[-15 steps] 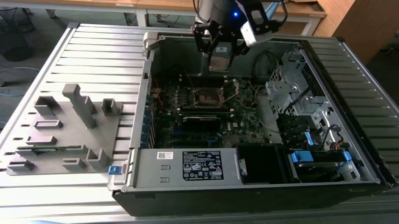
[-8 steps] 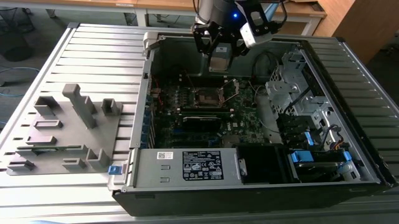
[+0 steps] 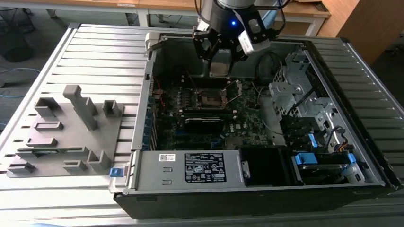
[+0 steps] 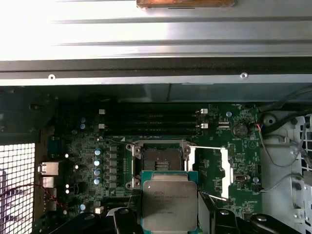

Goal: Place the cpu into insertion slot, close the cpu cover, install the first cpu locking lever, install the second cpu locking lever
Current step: 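Place the cpu into insertion slot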

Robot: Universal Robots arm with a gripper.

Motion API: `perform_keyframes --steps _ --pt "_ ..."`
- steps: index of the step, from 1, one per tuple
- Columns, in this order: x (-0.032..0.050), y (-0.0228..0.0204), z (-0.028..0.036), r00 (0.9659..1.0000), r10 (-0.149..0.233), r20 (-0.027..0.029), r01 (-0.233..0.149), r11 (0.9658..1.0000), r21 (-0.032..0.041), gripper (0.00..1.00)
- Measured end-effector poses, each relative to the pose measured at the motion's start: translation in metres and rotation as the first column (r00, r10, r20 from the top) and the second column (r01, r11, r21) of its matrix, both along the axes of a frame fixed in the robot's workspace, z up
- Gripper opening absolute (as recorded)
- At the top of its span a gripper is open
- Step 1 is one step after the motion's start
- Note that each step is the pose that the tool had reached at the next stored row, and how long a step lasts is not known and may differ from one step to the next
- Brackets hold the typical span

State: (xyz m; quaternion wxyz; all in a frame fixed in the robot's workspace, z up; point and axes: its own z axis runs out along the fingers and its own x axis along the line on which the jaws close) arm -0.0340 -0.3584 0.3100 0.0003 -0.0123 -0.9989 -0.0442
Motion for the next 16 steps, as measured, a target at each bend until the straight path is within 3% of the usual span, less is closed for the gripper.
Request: perform_keyframes --steps 9,16 --pt "-0.0093 -0.0001 -0.0154 1.0000 0.000 0.0069 0.000 1.0000 -0.0001 0.54" --pt "-0.0105 -0.0001 -0.0281 1.0000 0.001 0.0093 -0.001 1.0000 -0.0001 0.54"
